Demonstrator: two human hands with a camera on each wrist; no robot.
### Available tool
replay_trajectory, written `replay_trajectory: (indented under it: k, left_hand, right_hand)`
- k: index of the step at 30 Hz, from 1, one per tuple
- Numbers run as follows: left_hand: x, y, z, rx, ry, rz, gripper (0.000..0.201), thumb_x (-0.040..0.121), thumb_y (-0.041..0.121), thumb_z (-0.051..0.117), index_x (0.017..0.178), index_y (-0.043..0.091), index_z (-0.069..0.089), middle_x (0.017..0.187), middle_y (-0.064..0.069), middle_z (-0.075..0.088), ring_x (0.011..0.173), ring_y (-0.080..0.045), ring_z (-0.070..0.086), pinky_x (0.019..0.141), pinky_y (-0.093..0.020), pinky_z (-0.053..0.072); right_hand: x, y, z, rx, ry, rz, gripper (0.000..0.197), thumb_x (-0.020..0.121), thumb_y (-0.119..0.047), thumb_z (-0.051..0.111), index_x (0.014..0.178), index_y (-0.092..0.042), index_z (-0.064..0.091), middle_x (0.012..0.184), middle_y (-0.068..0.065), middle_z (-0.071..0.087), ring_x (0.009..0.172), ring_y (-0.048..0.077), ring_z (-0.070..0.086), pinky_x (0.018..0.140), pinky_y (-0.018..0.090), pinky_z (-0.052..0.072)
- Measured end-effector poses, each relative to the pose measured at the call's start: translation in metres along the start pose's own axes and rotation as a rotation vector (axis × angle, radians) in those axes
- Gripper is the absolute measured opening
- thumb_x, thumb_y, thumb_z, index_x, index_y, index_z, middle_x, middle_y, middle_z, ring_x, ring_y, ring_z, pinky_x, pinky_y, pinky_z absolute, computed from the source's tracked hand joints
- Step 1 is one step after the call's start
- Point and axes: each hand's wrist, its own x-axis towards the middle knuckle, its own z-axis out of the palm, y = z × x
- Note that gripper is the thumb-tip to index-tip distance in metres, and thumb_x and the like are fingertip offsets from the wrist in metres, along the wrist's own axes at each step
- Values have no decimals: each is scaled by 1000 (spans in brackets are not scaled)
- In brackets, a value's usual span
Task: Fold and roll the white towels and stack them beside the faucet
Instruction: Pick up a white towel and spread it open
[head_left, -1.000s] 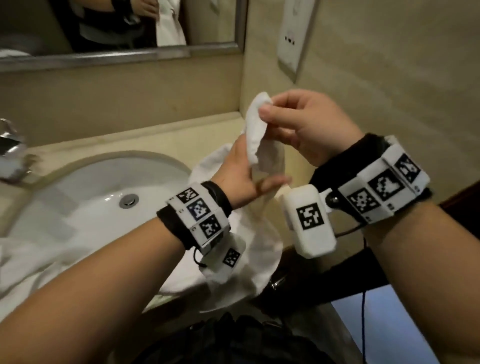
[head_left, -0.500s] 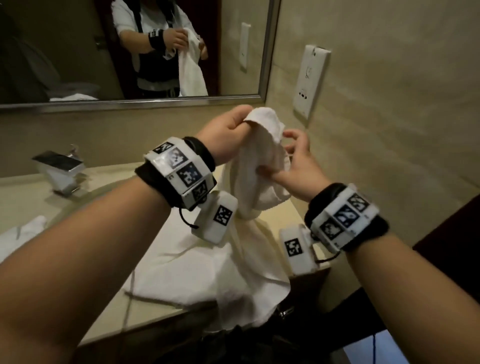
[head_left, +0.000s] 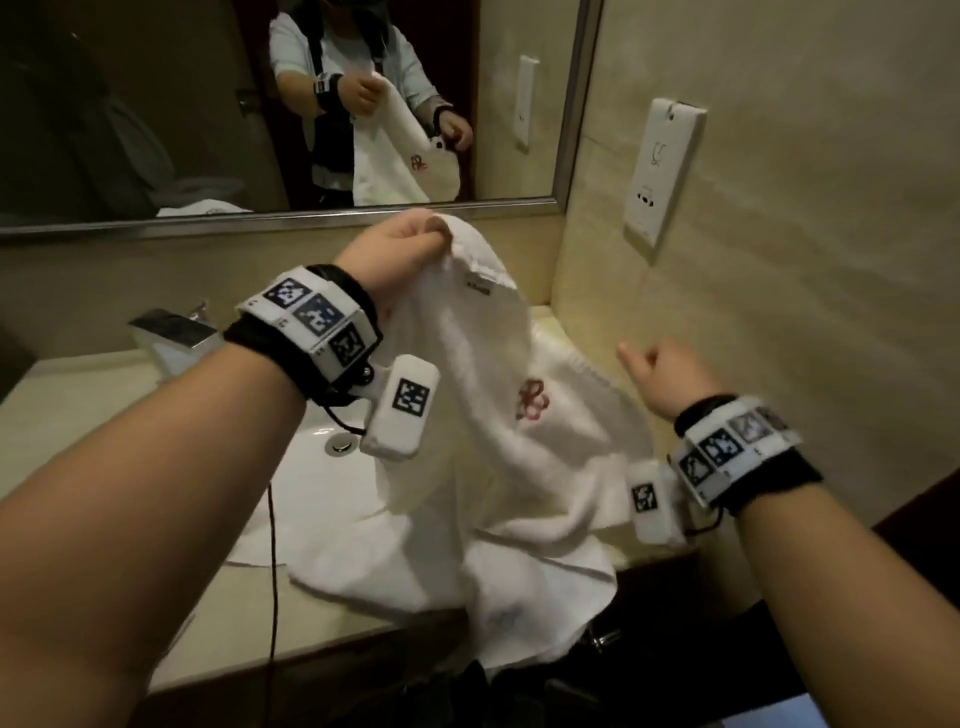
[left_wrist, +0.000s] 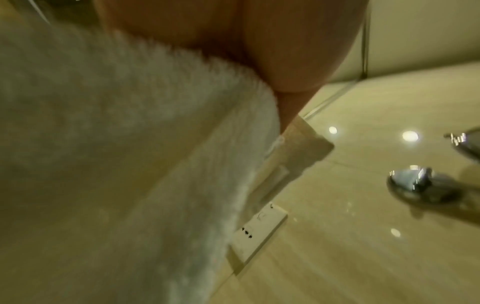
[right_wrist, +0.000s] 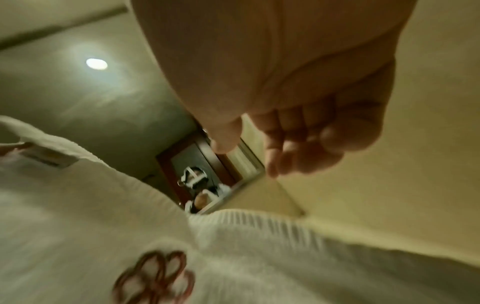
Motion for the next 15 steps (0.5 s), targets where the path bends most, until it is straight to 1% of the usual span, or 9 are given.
replay_trajectory:
  k: [1,3,4,5,7,9,12,14,15]
  left_hand:
    - [-1,-3,2,83,-17,10,26,90,11,46,72,24,58,76,4,64,75,-12,56,83,-35,47]
    - [-2,-9,7,200,-39,29,19,92,21,49,76,25,58,86,2,62,87,-13,55,93,-38,46]
    - [-3,-14,7,218,-48,26,18,92,25,49,77,27,59,86,4,62,89,-12,55,93,-35,46]
    - [-4,-16,7,204,-61,20,19,92,29,50,76,29,60,82,8,63,87,-10,57,90,-31,47]
    - [-7,-23,5,150,-83,-16,19,91,33,51,76,30,63,74,14,65,77,-4,61,80,-23,50]
    - [-10,-30,0,92,-55,-48,18,91,29,52,77,29,63,74,11,65,71,-4,60,76,-23,50]
    - [-13,-41,-13,-57,35,-104,23,92,15,49,76,25,61,72,5,62,67,-9,56,72,-25,48]
    - [-15,-49,-18,-134,58,-152,26,92,7,46,76,20,61,71,1,61,68,-13,55,71,-28,47]
    - [-17,-52,-19,-163,74,-170,29,91,2,45,73,19,60,66,2,62,64,-13,56,68,-27,49]
  right_hand:
    - [-8,7,20,55,-150,30,53,90,-55,34,79,-7,54,86,18,61,78,31,60,73,37,48]
    - [-28,21,61,127,-375,73,61,81,-65,40,95,-7,53,90,17,64,71,27,62,68,35,51]
    - [-38,28,81,96,-452,85,66,76,-68,47,108,-10,48,101,15,63,77,25,62,69,34,50]
    - [-44,36,98,40,-499,102,74,73,-67,54,121,-12,41,115,15,58,90,26,61,75,34,49]
    - [-51,51,123,-14,-478,188,82,75,-57,62,135,-11,30,135,15,44,114,31,52,91,38,45]
    - [-49,63,135,-13,-404,320,74,80,-52,58,132,-5,32,135,18,44,117,35,50,93,39,44]
    - [-38,79,142,17,-369,450,70,85,-59,45,120,2,43,123,22,56,105,35,57,81,36,44]
    - [-33,81,144,-30,-386,409,64,84,-61,45,95,0,57,105,21,64,81,30,60,65,30,42]
    - [-30,80,146,-56,-414,366,60,83,-61,47,82,-1,57,99,20,66,72,28,58,62,29,41]
